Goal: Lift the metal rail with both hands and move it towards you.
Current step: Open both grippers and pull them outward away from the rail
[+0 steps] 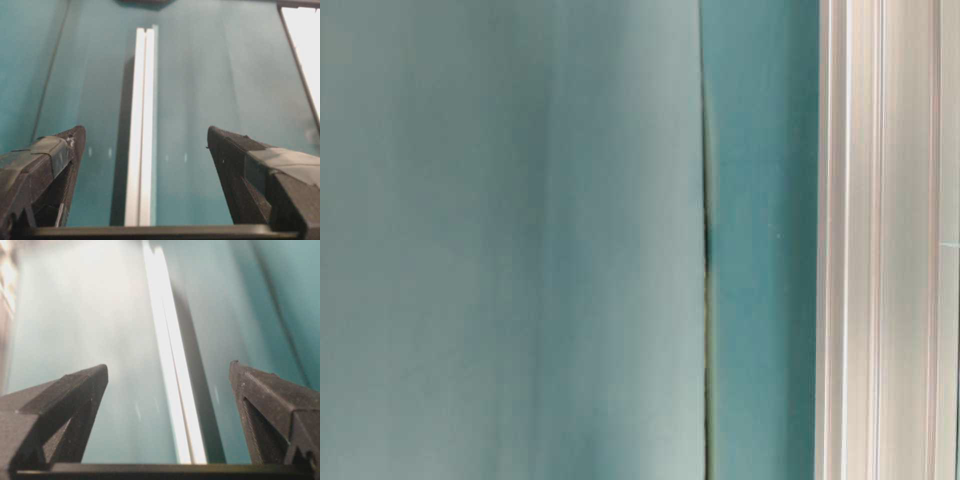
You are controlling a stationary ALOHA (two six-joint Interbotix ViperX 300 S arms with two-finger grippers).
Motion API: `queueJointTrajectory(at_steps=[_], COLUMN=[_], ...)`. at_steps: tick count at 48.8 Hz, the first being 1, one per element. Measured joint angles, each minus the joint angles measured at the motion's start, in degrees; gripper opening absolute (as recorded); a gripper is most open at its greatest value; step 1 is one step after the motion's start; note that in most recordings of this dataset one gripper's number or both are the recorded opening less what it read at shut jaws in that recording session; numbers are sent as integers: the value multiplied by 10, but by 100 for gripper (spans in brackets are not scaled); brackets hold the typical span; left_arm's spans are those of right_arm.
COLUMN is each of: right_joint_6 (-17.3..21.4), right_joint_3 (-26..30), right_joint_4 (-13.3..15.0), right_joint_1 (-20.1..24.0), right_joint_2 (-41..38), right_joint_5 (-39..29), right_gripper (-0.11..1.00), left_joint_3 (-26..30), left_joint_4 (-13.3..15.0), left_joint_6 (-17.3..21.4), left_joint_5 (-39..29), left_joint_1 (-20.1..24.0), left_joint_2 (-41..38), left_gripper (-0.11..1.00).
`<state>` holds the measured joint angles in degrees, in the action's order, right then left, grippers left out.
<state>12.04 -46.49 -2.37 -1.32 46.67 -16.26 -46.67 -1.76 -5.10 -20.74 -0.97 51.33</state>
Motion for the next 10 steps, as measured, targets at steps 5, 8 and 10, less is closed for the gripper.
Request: queueJointTrajectory(at_steps=[5,8,10], right_joint_6=[0,0,0], right_joint_3=[-11,-18,-24], right_joint_4=[1,1,1], right_joint_1=[0,0,0], right_joint_2=[40,57,70], right_joint_5=[6,7,7], right_gripper=[99,99,99], left_joint_3=[-1,-1,-1], left_joint_4=[0,0,0], left_joint_6=[0,0,0], left_joint_5=[14,21,25], left_joint_1=[0,0,0], left_joint_2=[22,34,40], left_gripper=[95,95,95])
